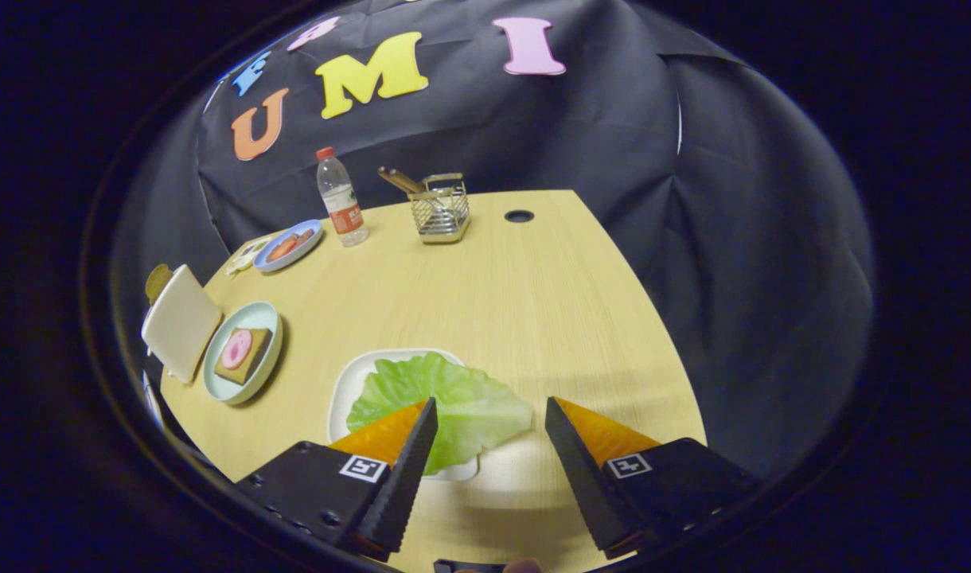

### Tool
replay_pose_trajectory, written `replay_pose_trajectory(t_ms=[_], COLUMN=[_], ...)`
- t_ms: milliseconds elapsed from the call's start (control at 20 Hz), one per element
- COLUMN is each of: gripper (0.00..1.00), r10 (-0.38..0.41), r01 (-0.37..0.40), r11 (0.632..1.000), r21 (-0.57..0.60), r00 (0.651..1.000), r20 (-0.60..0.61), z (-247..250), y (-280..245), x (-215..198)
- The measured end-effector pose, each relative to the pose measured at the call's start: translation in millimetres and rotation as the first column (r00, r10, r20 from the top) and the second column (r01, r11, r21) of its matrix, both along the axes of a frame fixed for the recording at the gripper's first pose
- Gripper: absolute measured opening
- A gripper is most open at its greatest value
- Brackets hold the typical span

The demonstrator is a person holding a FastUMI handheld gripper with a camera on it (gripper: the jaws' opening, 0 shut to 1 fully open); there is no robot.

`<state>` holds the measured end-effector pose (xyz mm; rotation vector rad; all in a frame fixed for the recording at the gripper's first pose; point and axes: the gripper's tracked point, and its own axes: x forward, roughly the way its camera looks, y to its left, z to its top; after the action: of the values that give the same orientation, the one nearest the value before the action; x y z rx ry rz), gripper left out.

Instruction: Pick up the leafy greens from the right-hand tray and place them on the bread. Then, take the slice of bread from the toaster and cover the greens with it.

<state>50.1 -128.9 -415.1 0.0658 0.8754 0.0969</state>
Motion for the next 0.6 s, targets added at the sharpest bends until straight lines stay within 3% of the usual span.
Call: replay_pose_trajectory(t_ms=[350,600], gripper=[0.85,0.35], r10=[0.011,0.057], r01=[-0.008,-0.058], r11=[0.999,0.997], r21=[0.042,-0.05], r00=[0.997,0.998], r20=[-0.072,-0.02], z=[-33.2,-18.2], y=[3.6,8.8], x=[12.4,21.7])
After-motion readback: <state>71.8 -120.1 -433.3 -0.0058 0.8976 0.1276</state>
